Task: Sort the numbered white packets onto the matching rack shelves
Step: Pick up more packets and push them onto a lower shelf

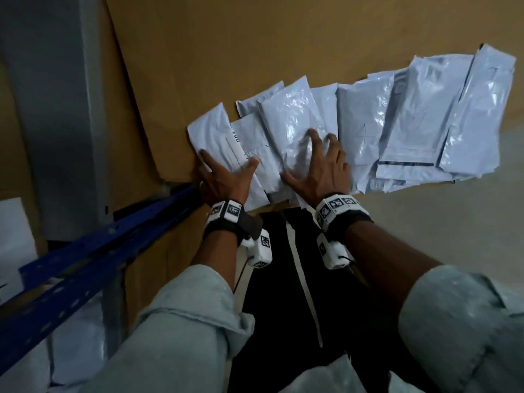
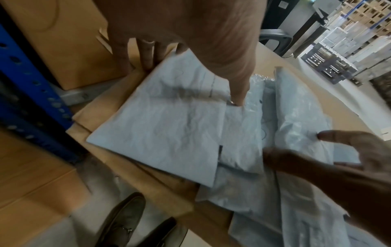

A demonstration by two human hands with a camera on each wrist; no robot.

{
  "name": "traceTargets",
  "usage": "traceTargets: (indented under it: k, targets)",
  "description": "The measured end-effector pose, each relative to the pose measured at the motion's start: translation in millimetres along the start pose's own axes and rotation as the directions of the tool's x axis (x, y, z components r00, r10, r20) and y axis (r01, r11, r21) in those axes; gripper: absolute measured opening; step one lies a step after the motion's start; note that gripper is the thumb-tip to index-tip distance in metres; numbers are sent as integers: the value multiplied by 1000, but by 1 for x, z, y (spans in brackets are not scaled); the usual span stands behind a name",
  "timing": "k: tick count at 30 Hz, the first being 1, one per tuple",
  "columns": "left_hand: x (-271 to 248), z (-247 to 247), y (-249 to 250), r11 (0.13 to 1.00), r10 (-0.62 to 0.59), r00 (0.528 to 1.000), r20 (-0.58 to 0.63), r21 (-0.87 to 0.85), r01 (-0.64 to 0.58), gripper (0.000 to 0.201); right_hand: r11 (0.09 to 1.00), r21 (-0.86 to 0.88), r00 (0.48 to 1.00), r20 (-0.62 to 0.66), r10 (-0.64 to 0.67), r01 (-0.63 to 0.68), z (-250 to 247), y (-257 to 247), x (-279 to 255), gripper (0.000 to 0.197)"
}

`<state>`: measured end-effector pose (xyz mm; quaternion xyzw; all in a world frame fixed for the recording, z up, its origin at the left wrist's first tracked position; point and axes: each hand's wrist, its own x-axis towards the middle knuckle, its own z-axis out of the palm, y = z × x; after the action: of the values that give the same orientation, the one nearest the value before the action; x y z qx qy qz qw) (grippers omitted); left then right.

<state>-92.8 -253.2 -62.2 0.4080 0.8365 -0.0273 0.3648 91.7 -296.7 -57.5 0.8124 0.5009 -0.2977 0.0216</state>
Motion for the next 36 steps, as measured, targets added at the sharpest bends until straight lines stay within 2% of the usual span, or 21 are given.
traceTargets:
  k: [6, 11, 13, 16, 19, 28, 36]
  targets:
    - [-6, 9, 5, 984, 175, 976, -132, 9, -176, 122, 996, 85, 995, -97, -9, 17, 0, 7, 2, 100]
    - [-10, 6, 16, 948, 309, 914, -264, 2, -319, 118, 986, 165, 983, -178, 39, -9, -4, 9, 8, 102]
    - [-8, 7, 18, 945, 318, 913, -255, 7, -327, 122, 988, 154, 984, -175, 35, -8, -3, 10, 10, 104]
    - [-3, 11, 17, 955, 293, 936, -196, 23, -295, 130, 992, 126, 989, -148, 32, -13, 1, 11, 15, 107]
    - [0, 14, 15, 955, 296, 942, -156, 26, -296, 127, 992, 125, 987, -160, 27, -7, 6, 11, 18, 105]
    - [-17, -3, 20, 894, 400, 885, -239, -108, -434, 118, 968, 249, 961, -274, 39, 32, -7, 11, -2, 102]
    - [-63, -64, 28, 868, 443, 853, -275, -108, -485, 119, 955, 289, 951, -310, 25, 69, -69, -1, -45, 102]
